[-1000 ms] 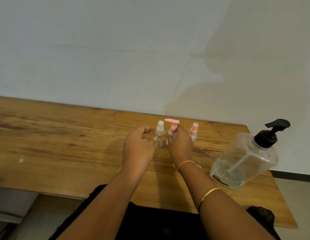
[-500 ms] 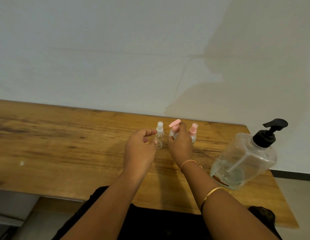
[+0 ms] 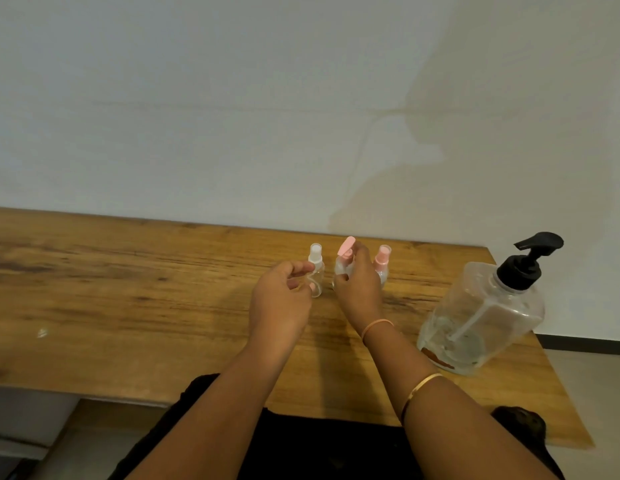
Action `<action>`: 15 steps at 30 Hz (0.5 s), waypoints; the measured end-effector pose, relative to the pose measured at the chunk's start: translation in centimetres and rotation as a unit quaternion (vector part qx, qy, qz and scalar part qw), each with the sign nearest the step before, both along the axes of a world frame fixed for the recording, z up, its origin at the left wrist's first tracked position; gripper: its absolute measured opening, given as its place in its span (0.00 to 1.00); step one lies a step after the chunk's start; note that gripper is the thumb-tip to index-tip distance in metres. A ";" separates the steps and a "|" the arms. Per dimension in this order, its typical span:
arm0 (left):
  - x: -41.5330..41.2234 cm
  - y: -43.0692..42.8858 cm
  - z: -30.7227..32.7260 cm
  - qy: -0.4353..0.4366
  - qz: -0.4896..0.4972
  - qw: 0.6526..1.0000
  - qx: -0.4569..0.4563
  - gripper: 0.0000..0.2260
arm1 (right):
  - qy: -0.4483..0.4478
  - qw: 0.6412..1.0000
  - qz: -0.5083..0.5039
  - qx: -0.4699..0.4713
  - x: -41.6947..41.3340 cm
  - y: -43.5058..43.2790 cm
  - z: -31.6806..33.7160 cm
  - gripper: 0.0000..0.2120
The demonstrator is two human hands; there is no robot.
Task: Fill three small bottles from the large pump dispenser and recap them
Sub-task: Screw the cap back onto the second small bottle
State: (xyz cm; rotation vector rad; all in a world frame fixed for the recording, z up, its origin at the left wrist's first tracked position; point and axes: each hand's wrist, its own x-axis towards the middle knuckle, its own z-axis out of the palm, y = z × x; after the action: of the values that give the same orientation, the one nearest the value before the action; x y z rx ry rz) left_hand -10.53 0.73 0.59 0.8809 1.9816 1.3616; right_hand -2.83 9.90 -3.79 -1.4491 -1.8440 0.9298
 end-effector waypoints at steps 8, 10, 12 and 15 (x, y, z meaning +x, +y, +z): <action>0.4 0.9 -1.5 0.033 0.016 0.999 -0.020 0.16 | -0.027 0.999 -0.016 -0.018 1.4 -3.0 1.1 0.29; 0.3 1.2 -1.9 0.051 0.016 0.998 -0.036 0.19 | -0.017 1.000 -0.013 -0.013 2.1 -3.8 1.9 0.28; 0.1 1.7 -2.3 0.059 0.010 0.997 -0.049 0.21 | -0.007 1.000 0.001 -0.008 2.9 -4.4 2.8 0.25; 0.0 2.5 -2.8 0.055 0.010 0.996 -0.073 0.25 | 0.005 1.000 0.022 -0.014 4.2 -5.3 3.5 0.21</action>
State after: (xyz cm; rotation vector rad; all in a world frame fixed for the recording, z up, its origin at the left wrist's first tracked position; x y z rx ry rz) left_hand -10.58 3.25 -2.22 0.8859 2.1482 1.1849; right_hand 1.36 4.55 -0.27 -1.4228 -1.8694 0.9855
